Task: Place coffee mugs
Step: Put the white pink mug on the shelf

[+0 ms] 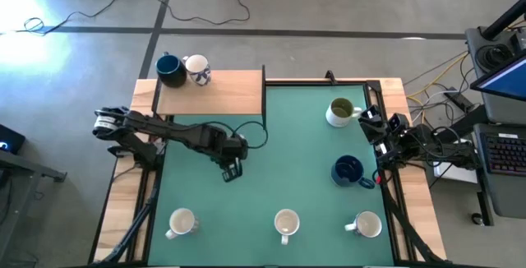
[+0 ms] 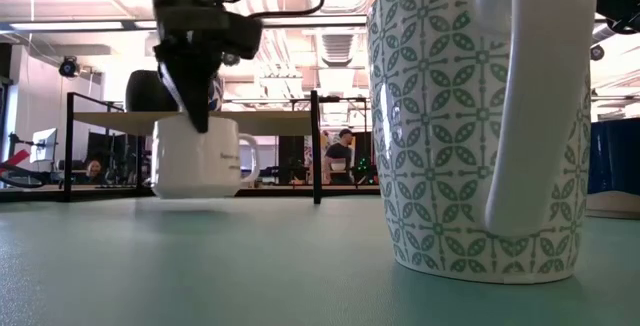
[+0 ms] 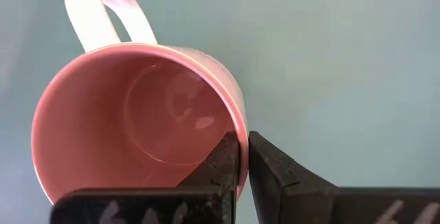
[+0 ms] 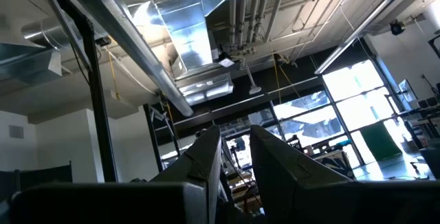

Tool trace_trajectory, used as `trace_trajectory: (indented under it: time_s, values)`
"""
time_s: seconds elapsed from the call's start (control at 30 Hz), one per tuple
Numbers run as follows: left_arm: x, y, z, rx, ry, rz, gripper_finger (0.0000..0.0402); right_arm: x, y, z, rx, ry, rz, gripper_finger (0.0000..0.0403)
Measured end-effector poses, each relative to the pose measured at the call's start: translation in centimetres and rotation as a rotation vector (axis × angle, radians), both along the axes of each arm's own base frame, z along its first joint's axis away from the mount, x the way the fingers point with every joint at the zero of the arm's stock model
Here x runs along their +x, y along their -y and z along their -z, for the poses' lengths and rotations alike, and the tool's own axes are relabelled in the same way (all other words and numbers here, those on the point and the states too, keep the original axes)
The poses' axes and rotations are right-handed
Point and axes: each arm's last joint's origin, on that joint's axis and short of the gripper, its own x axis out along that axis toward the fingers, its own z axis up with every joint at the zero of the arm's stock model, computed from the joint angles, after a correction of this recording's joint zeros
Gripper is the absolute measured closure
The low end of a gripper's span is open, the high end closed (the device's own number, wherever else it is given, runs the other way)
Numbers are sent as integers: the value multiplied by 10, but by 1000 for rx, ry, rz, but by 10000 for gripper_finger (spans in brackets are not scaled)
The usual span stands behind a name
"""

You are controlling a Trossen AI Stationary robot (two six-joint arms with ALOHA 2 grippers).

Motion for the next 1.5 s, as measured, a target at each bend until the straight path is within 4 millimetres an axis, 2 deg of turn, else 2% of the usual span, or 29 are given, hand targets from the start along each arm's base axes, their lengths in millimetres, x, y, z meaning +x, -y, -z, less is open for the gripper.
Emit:
trace_trajectory:
  time_s: [0.13, 0.33, 0.63, 0.8, 1.07, 1.5]
  values:
    - [1, -8, -1, -17, 15, -99, 397, 0, 0, 0, 0, 1, 0, 335]
    - [3, -19, 12, -22, -56, -185, 397, 0, 0, 0, 0, 0, 0, 335]
    - [11, -23, 21, -26, -103, -149, 375, 0, 0, 0, 0, 0, 0, 335]
    - [15, -22, 7, -20, -86, -90, 351, 0, 0, 0, 0, 1, 0, 335]
    - [11, -22, -12, -9, -166, -40, 329, 0, 0, 0, 0, 0, 0, 335]
    - [2, -25, -13, 121, -219, 47, 326, 0, 0, 0, 0, 0, 0, 335]
